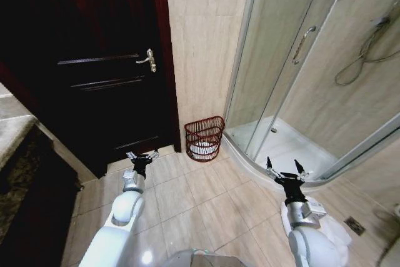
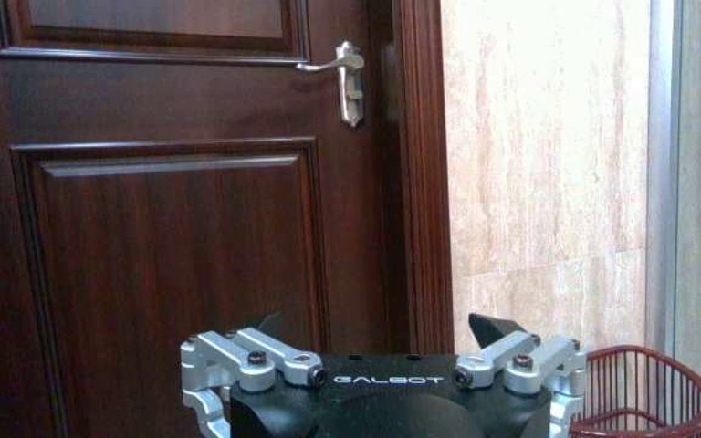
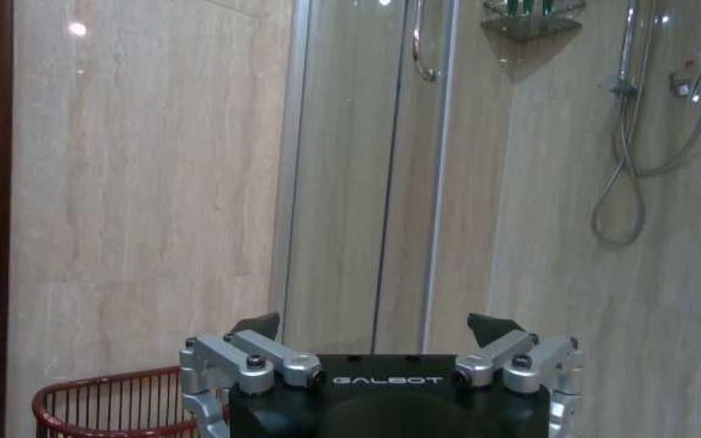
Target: Discard the used towel into the hamper.
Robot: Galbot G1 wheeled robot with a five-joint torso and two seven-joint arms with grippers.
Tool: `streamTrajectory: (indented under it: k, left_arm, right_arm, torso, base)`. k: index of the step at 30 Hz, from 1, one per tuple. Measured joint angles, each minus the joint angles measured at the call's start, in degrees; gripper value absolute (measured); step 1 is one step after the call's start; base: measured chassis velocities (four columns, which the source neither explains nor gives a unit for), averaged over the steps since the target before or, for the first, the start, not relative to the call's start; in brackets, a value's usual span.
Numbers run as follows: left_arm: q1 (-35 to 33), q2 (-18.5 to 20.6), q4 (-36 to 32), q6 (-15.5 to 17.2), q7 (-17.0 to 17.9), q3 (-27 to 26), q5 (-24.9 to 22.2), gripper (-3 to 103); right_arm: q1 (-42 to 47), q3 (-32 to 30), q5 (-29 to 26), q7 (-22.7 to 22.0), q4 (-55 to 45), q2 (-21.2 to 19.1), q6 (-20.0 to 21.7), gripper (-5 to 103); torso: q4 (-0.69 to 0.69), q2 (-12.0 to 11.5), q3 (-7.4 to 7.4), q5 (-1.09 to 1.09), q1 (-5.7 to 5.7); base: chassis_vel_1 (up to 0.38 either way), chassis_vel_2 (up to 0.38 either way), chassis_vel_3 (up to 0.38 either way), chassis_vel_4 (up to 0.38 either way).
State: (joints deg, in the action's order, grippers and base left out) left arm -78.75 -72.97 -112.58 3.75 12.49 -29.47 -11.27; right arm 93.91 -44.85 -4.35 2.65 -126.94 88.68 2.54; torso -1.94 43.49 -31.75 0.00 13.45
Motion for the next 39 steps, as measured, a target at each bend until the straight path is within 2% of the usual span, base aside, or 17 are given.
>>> streamTrajectory:
  k: [27, 39]
  left_arm:
    - [0.0, 0.0, 0.0, 0.0, 0.0, 0.0, 0.0, 100]
    - [0.0, 0.01, 0.01, 0.0, 0.0, 0.0, 0.0, 100]
  right_arm:
    - [0.0, 0.01, 0.0, 0.0, 0.0, 0.01, 0.0, 100]
    - [0.01, 0.0, 0.0, 0.0, 0.0, 0.01, 0.0, 100]
  torso:
    - [0.0, 0.0, 0.0, 0.0, 0.0]
    - [0.01, 0.0, 0.0, 0.03, 0.0]
  base:
    - [-0.002, -0.001, 0.002, 0.002]
    - [-0.144, -0.141, 0.145, 0.138]
